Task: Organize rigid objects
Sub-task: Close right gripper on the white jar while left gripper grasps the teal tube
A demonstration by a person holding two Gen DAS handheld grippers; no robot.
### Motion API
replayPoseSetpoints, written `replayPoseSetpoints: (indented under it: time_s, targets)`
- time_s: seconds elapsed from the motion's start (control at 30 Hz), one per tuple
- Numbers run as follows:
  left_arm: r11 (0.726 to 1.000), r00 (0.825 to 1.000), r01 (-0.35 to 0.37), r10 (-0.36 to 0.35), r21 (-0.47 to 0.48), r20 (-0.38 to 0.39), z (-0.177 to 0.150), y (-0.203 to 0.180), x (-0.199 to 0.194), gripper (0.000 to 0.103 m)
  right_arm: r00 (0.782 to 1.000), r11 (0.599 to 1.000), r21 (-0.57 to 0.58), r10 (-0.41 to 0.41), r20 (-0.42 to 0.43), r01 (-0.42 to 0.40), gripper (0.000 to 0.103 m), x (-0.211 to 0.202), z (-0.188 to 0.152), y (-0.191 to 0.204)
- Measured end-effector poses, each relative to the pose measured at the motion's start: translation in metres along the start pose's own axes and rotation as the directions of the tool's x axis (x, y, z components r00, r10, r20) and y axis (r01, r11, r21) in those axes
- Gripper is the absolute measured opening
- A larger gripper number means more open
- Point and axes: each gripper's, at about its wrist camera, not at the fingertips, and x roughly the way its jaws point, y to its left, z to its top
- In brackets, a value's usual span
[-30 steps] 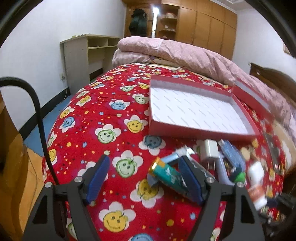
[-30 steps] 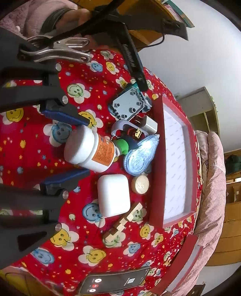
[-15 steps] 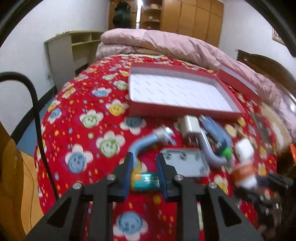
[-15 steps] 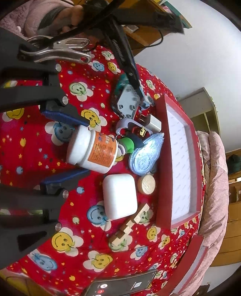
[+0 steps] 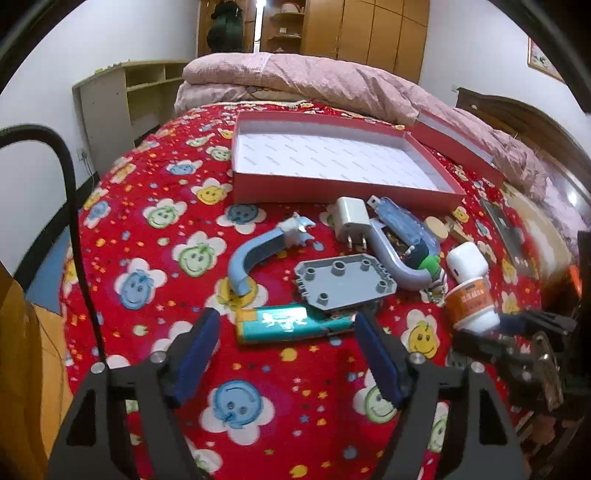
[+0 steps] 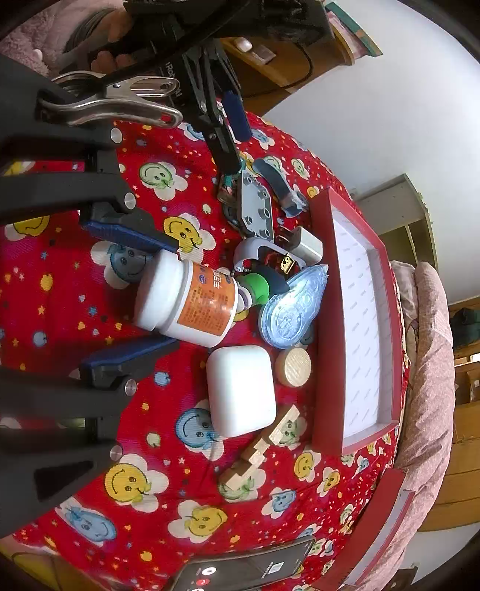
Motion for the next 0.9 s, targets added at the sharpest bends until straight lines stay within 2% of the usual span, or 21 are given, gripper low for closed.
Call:
replayPoseSetpoints:
  time_s: [0.2,0.43,0.67,0.73,0.9]
  targets:
    - [0.999,0.999,0.029,-0.029,-0.017,-0.035,-0.002,-0.010,0.012,0.084,1.000,1.000,0.008,0.013,0.011,-0.013,0.047,0.000,0.000,-0.002]
    - [0.999,1.000,0.010,-0.011,-0.030,-0.022,-0.001,-0.017,0.017,0.091,1.000,1.000,0.002,0.013,0.022,-0.013,0.047,0.000,-0.002,-0.001]
    - [0.994,0.997,-0.075,0.076,0.083,-0.018,-0.006,-0.031,0.023,0.090,1.000,1.000,-0.001,0.010,0.023,-0.010,0.047,0.000,-0.003,-0.001]
    - [0.995,0.997,-0.071,0.072,0.076,-0.014,-0.006,-0.028,0.021,0.084,1.000,1.000,-0.002,0.012,0.024,-0.012,0.048,-0.001,-0.003,-0.001]
    - [0.997,0.999,-0.040,0.042,0.066,-0.028,-0.007,-0.019,0.016,0.084,1.000,1.000,-0.006,0.006,0.026,-0.006,0.048,0.000,-0.003,0.000]
